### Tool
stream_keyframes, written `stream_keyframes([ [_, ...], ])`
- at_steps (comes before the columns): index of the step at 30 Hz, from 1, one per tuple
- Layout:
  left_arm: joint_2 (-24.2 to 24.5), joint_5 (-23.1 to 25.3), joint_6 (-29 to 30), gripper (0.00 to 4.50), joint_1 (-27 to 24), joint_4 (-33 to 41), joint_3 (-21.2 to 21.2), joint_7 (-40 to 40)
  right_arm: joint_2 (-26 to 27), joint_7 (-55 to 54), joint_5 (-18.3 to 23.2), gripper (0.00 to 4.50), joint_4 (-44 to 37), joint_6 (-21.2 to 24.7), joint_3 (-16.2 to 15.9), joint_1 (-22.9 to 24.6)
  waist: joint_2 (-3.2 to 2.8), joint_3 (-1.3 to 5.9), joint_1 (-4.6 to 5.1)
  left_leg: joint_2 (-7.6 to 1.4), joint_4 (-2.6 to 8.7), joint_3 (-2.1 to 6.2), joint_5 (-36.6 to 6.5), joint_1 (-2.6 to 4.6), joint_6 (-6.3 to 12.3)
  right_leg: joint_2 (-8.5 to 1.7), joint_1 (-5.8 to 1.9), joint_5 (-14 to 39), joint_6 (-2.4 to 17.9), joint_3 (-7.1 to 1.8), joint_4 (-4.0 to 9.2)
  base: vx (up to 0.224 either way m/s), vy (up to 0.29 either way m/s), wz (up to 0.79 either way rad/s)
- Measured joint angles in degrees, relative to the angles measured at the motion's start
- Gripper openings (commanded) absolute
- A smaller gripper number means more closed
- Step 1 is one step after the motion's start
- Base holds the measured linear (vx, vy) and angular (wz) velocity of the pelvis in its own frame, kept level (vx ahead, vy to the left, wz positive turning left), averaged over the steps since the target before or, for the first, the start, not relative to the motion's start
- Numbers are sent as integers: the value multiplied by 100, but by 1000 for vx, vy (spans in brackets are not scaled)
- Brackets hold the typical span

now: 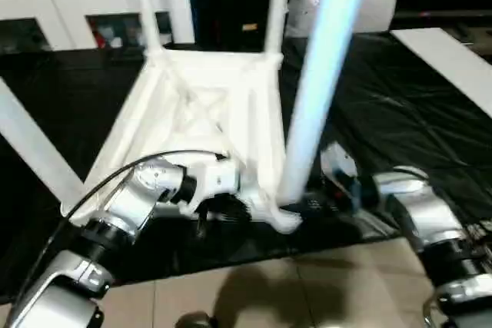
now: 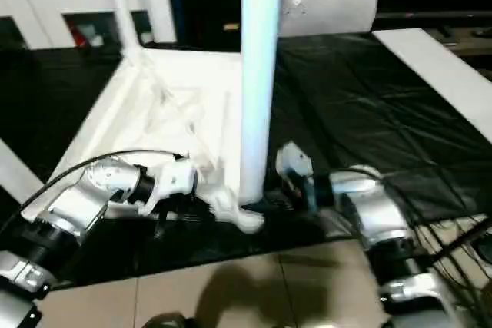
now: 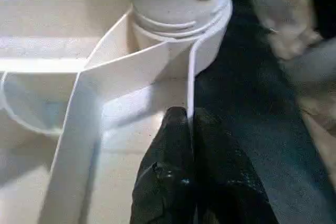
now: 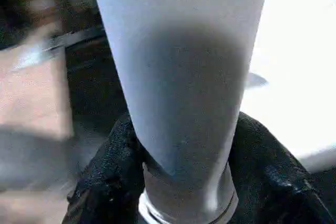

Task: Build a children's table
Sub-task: Rotate leg to tighten

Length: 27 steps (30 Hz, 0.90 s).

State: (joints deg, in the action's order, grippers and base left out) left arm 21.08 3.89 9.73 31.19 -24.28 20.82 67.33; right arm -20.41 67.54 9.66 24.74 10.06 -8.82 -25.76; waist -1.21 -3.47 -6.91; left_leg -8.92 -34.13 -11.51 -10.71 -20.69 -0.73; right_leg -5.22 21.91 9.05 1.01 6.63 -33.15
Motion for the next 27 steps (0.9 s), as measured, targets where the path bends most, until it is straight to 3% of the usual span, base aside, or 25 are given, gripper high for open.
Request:
stream_keyframes([
  [6, -742, 257, 962, 0, 97, -101, -233, -1344, 707, -2068, -370, 191, -13, 919, 437, -181, 4, -5, 388, 0, -20, 38, -1, 43, -1, -14, -54, 8, -12, 71, 64, 0, 0, 0],
  [8, -1091, 425, 1205, 0, 178, -230, -295, -1967, 1078, -2997, -587, 191, 33, 1284, 612, -342, -53, -29, 537, -30, -29, 120, -3, 61, -1, -21, -132, 8, -13, 244, 208, 0, 0, 0],
  [9, -1241, 488, 1287, 0, 241, -310, -300, -2190, 1191, -3342, -636, 191, 60, 1341, 670, -378, -100, -49, 592, -78, -19, 150, -5, 55, -3, -17, -219, 15, -18, 343, 274, 0, 0, 0],
  [10, -1379, 517, 1366, 0, 290, -368, -308, -2421, 1319, -3702, -698, 191, 93, 1366, 738, -420, -110, -65, 573, -92, -13, 154, -7, 14, -6, -12, -231, 277, 30, 300, 3, -93, 34, -2],
  [11, -1499, 549, 1401, 0, 308, -425, -307, -2565, 1377, -3894, -705, 191, 119, 1363, 813, -408, -75, -50, 577, -77, -17, 98, -6, 5, -6, -26, -255, 416, 96, 136, -280, 0, 0, 0],
  [12, -1571, 585, 1413, 0, 315, -433, -317, -2689, 1430, -4042, -713, 191, 134, 1366, 851, -430, 105, 3, 517, -23, 2, -27, -5, 57, -9, -77, -233, 490, -31, -83, -370, 0, 0, 0],
  [13, -1594, 596, 1411, 0, 322, -427, -335, -2772, 1508, -4227, -717, 191, 141, 1330, 863, -451, 112, 11, 457, 64, 4, 33, -37, 44, -58, -129, -147, 485, -138, -120, -403, 50, -60, -6],
  [15, -1633, 602, 1410, 0, 322, -414, -326, -2823, 1541, -4348, -738, 191, 133, 1200, 865, -423, 39, 51, 305, 79, -8, 138, -57, -47, -88, -112, -122, 480, -131, -89, -395, 15, -28, -17],
  [16, -1641, 600, 1403, 0, 322, -392, -312, -2821, 1537, -4347, -747, 226, 113, 1091, 873, -374, 2, 74, 246, 64, -2, 176, 12, -85, -108, -78, -91, 466, -114, -68, -389, 63, -34, -22],
  [18, -1639, 601, 1396, 0, 321, -348, -303, -2803, 1527, -4329, -756, 264, 62, 979, 884, -316, -7, 87, 219, 24, -6, 183, 82, -101, -85, -11, -67, 432, -68, -87, -376, 0, 0, 0],
  [21, -1574, 591, 1300, 0, 321, -289, -295, -2710, 1504, -4166, -703, 279, -36, 895, 902, -253, -7, 89, 189, 8, 0, 172, 82, -146, -85, -1, -12, 386, -22, -86, -361, 0, 0, 0],
  [22, -1516, 582, 1209, 0, 318, -290, -261, -2625, 1453, -4049, -674, 305, -76, 825, 907, -200, -7, 89, 177, 5, 3, 169, 82, -147, -85, 1, -9, 386, -22, -85, -358, 0, 0, 0],
  [26, -1282, 475, 969, 0, 286, -266, -205, -2338, 1163, -3403, -453, 325, -177, 575, 859, 6, -10, 85, 161, 3, 12, 164, 82, -150, -85, 2, -9, 383, -20, -85, -339, 0, 0, 0],
  [27, -1229, 456, 932, 0, 271, -242, -198, -2249, 1095, -3249, -421, 349, -206, 520, 842, 58, -12, 84, 155, 3, 14, 163, 82, -150, -85, 3, -9, 380, -21, -85, -335, 0, 0, 0],
])
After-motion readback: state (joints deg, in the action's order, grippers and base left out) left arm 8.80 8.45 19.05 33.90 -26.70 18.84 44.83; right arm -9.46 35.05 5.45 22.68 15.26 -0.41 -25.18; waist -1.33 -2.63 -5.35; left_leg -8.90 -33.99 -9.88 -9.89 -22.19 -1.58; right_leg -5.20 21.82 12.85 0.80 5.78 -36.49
